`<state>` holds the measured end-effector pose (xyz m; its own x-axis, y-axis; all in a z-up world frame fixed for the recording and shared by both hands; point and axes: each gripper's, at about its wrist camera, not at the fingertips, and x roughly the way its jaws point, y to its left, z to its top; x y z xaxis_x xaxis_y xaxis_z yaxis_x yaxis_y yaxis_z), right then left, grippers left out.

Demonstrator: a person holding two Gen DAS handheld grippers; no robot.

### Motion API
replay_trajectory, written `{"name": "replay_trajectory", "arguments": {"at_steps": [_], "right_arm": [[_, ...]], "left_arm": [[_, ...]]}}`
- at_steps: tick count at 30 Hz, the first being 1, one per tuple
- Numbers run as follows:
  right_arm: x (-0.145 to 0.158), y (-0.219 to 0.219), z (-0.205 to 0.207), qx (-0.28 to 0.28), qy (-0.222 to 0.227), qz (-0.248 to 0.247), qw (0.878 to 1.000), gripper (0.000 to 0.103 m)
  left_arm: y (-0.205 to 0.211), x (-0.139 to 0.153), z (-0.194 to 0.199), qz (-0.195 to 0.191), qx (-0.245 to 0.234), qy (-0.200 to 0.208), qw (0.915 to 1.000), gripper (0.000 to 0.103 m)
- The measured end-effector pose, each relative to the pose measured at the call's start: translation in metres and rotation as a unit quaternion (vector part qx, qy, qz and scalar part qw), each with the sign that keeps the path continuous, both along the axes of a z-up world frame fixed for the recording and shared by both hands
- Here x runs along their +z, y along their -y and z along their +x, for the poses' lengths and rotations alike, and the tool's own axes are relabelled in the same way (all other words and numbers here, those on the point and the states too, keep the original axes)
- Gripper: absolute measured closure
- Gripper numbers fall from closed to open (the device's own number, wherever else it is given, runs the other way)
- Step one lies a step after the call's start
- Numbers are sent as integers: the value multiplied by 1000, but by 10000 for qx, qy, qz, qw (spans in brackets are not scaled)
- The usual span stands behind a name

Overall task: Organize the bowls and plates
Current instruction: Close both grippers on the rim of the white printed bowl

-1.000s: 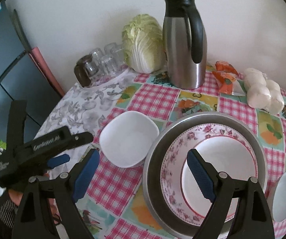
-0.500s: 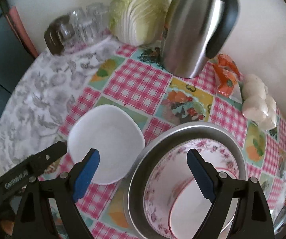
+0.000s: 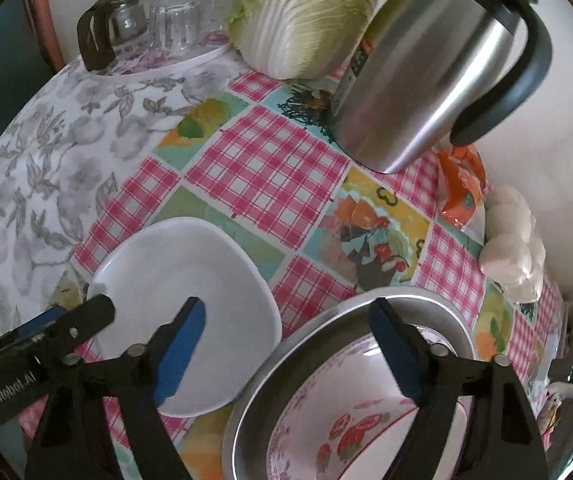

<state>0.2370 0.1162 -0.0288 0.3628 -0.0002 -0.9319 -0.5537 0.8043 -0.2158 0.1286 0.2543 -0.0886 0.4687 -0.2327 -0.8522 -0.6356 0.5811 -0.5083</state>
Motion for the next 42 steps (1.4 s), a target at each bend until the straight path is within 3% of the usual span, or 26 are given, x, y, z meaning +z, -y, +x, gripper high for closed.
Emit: {"name": "replay_trajectory", "arguments": {"at_steps": [4, 8, 14, 19, 22, 26, 35, 42], "right_arm": [[-8, -6, 0, 107, 18, -148, 9998, 40], [-15, -11, 1, 162, 13, -238, 9996, 43], [-26, -13, 4, 177, -96, -248, 9995, 59], [-34, -14, 6, 184, -266, -168, 9993, 76], [-33, -15, 4, 199, -262, -97, 9994, 79], [-31, -17, 2, 172, -443, 165, 9987, 81], [-37, -40, -20, 568, -562, 156, 9967, 81], [-49, -34, -19, 335, -673, 220, 9969, 84]], "left_arm": [[5, -3, 4, -121, -70, -1, 9999, 30], [7, -7, 7, -176, -82, -24, 9998, 40], [10, -10, 9, -307, -110, 54, 9995, 50], [14, -6, 12, -375, -183, 255, 9988, 71], [16, -3, 14, -347, -200, 295, 9988, 77], [9, -1, 10, -257, -112, 253, 9993, 79], [-14, -4, -5, -45, 112, 85, 9999, 78], [-10, -7, 0, -38, -145, 65, 9999, 78]]}}
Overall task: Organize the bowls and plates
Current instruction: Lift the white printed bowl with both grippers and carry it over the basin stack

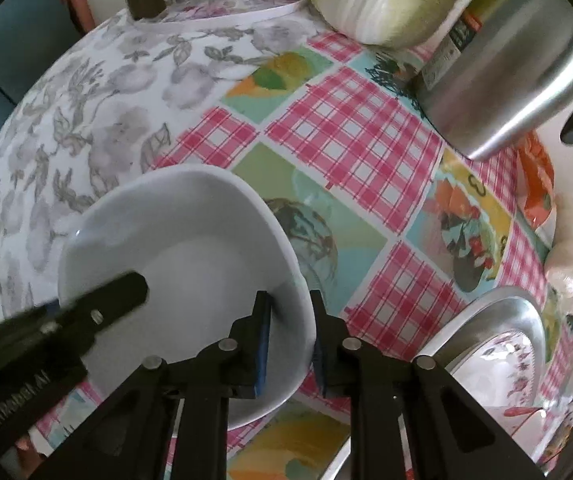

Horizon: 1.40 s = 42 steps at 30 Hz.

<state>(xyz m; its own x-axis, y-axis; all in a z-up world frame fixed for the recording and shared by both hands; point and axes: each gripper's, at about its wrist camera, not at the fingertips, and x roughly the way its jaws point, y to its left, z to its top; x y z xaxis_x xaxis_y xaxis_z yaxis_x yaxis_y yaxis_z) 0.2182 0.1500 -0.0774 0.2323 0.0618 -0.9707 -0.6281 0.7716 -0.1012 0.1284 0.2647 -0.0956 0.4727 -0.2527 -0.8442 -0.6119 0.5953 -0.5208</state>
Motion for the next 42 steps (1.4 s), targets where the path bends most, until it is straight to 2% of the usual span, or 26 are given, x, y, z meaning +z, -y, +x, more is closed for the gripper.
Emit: {"name": "replay_trajectory", "arguments": {"at_steps": [2, 7, 9, 15, 23, 30, 36, 42], "right_arm": [[1, 1, -2, 3, 35, 2, 10000, 85], [13, 11, -4, -131, -9, 413, 9991, 90], [18, 14, -5, -173, 3, 511, 9985, 90], [45, 23, -8, -234, 59, 913, 9955, 90], [86, 55, -19, -425, 186, 1402, 9890, 89], [113, 95, -32, -730, 244, 1893, 9789, 89], [120, 126, -43, -1008, 221, 2290, 9679, 89], [119, 159, -56, -1325, 186, 2621, 9557, 89]], "left_arm": [[0, 1, 1, 0, -15, 17, 10000, 79], [-5, -2, -6, -208, 56, 83, 9997, 80], [-2, 2, -6, -153, 27, 119, 9998, 80], [5, 25, -9, 33, 8, 299, 9995, 80], [26, 64, -13, 283, -132, 627, 9975, 80], [49, 101, -17, 530, -286, 980, 9934, 80], [74, 124, -20, 911, -446, 1128, 9884, 80], [99, 135, -20, 1083, -661, 1176, 9849, 80]]}}
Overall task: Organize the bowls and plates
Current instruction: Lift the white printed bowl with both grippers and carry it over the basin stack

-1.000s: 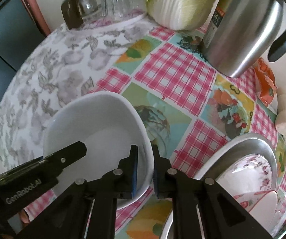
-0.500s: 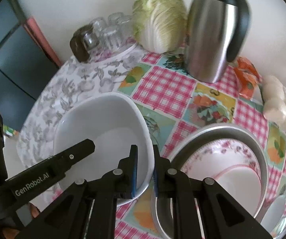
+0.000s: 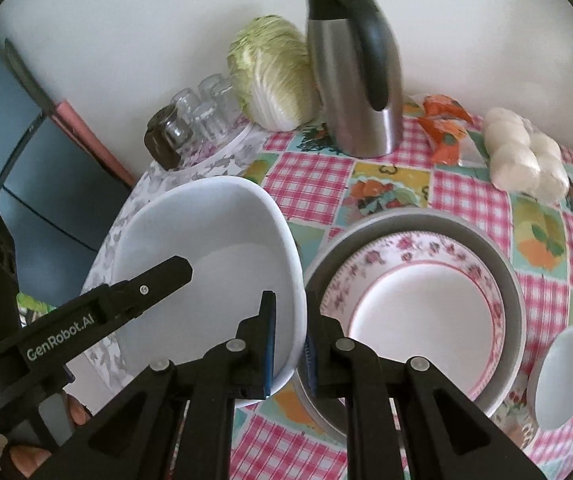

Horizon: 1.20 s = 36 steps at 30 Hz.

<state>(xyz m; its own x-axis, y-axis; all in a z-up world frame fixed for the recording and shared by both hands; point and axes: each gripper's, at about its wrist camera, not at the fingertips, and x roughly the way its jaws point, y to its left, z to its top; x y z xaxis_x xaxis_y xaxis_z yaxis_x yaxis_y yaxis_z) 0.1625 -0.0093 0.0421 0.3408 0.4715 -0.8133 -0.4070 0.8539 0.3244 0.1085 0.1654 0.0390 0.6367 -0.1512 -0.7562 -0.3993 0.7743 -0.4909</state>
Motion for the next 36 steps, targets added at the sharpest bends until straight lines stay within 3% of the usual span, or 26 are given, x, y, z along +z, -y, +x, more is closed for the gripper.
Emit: {"name": "replay_trajectory", "arguments": {"at_steps": [11, 20, 36], "right_arm": [[-9, 61, -13, -603, -187, 681, 9957, 89], [-20, 99, -8, -919, -368, 891, 9911, 89], [-28, 139, 8, -1259, -602, 1086, 9842, 87]], "left_arm": [[52, 7, 8, 399, -468, -78, 9981, 80], [98, 12, 18, 856, -715, -172, 9936, 80], [130, 1, 36, 793, -997, -312, 9914, 80]]}}
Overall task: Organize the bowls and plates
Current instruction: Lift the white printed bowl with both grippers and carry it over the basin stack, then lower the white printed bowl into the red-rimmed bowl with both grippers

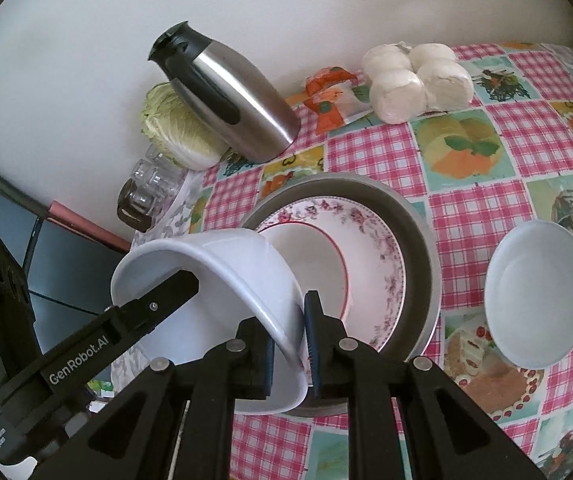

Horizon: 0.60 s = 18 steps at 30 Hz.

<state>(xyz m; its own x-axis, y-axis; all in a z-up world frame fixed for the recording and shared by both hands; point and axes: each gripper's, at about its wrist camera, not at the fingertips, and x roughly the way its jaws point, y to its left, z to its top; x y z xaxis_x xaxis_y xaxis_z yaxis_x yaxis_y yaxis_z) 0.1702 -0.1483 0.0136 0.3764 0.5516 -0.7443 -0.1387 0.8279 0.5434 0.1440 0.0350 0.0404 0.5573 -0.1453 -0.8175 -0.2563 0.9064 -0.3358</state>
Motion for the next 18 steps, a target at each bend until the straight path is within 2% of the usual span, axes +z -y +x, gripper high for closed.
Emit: {"name": "replay_trajectory", "arguments": {"at_steps": [18], "right_arm": [[-13, 2, 11, -136, -178, 97, 9997, 86]], "left_arm": [[-6, -20, 15, -260, 46, -278, 9993, 79]]}}
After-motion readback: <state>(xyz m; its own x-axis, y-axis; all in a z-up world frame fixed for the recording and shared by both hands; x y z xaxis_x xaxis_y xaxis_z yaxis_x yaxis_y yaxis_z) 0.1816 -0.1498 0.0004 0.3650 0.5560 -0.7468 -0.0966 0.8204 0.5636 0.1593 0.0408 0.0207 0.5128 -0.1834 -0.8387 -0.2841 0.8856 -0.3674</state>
